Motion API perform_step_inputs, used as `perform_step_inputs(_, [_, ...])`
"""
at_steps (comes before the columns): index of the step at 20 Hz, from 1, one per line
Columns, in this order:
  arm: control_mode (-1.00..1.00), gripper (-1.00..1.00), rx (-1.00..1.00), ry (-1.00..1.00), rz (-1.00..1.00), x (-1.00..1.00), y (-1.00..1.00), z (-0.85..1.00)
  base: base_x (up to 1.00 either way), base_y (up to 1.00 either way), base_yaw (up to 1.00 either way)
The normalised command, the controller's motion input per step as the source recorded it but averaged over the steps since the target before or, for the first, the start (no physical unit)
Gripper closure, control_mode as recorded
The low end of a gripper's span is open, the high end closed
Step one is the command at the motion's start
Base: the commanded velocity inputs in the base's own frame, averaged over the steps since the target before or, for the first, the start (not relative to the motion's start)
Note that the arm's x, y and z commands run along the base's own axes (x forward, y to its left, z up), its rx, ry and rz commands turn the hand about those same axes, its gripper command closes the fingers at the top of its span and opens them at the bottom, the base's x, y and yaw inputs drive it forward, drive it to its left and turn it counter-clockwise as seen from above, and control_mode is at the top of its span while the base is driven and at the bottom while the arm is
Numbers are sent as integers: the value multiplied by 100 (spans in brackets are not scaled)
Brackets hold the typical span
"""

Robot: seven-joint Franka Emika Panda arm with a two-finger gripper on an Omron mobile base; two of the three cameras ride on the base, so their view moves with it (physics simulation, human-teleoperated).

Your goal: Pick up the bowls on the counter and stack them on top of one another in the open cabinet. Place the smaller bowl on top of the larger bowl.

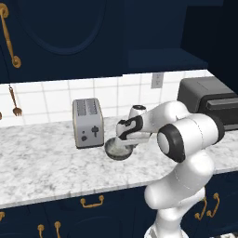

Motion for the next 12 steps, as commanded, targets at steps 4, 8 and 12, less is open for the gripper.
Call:
perform_step_inputs(4, [-100,100,0,-8,-1,-6,-10,43,0,0,0])
perform_step_inputs(8, [-100,100,5,-7,-12,-49,-67,92,0,0,0])
perform_step_inputs(12, [-100,100,6,2,-27,-53,-98,94,0,0,0])
